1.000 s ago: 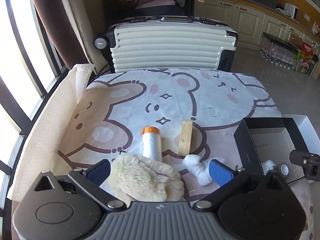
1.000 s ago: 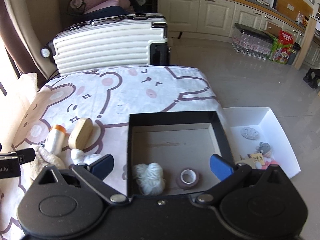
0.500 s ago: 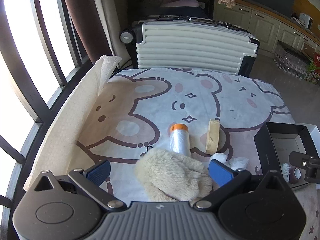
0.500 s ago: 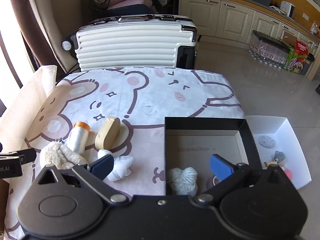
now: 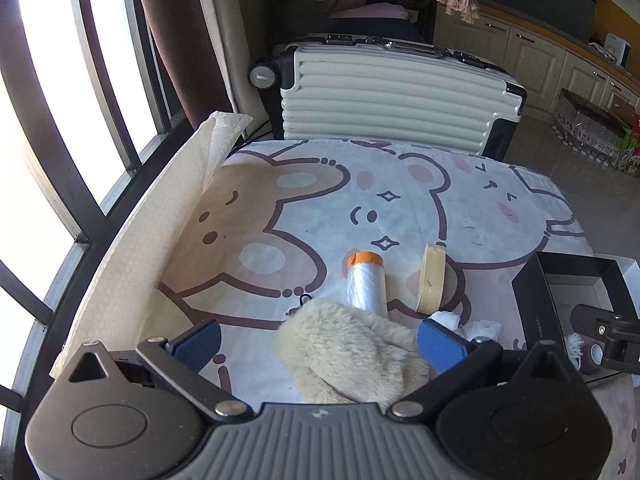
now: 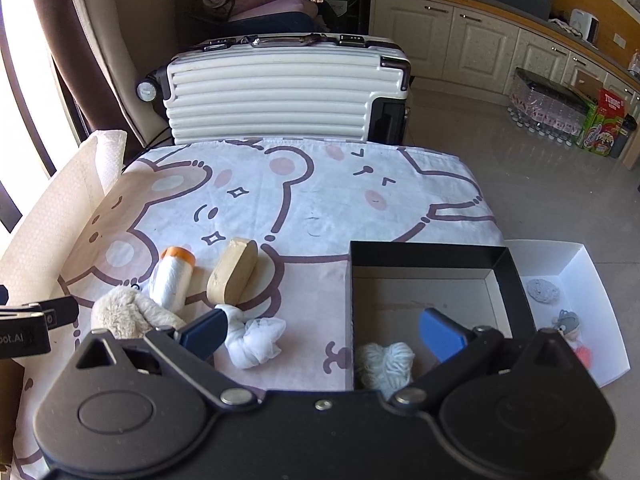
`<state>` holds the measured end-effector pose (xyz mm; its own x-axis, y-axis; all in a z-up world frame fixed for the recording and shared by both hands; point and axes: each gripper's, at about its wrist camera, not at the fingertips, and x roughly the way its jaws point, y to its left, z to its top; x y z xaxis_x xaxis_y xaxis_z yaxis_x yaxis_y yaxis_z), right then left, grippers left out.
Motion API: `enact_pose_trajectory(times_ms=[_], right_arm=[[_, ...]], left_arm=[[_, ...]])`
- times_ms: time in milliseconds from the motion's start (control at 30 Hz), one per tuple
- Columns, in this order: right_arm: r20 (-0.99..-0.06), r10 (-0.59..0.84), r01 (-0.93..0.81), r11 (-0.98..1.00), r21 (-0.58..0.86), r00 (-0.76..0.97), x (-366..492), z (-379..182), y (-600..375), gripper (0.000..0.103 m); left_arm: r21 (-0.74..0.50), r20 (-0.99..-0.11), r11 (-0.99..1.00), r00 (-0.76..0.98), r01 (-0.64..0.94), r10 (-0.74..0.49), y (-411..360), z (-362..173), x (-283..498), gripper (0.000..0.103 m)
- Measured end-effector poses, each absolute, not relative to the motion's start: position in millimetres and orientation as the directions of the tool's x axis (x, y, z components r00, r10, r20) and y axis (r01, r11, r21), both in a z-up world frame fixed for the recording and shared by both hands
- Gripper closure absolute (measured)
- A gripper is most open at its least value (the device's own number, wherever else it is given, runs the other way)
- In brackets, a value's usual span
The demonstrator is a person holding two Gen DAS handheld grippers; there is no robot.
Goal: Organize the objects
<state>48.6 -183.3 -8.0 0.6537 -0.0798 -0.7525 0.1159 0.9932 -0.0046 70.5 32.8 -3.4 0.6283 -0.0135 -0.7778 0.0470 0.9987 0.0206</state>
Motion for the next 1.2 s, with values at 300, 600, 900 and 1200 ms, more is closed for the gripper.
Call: enact_pose_trajectory(times_ms=[300,600,900,1200], right_arm=[[-0.74,-0.07,0.09,0.996,-0.012,0.669,54,-10,-179,0.0],[-0.75,-0.085,0.085,0.996,-0.039,0.656,64,-20,-179,0.0],[-0.73,-0.074,0.064,0.997,-0.041,0.68,70,-28,-172,0.0],[-0.707,-0.007,-0.01,1.0,-0.019,0.708,81,-38,-167,0.0]], left_arm=[[-0.003,-0.804,1.0,0.595,0.007,-0.007,33,-17,82,0.0],[-0.128,-0.839,0.985,0.542,-0.113,-0.046,44,-30,97,0.0],[-0.281,-0.861,0.91,0.5,-0.304,-0.099,63,-51,106,0.0],[-0.367,-0.87,0.834,0.468,-0.411,-0.152,63,-81,114,0.0]])
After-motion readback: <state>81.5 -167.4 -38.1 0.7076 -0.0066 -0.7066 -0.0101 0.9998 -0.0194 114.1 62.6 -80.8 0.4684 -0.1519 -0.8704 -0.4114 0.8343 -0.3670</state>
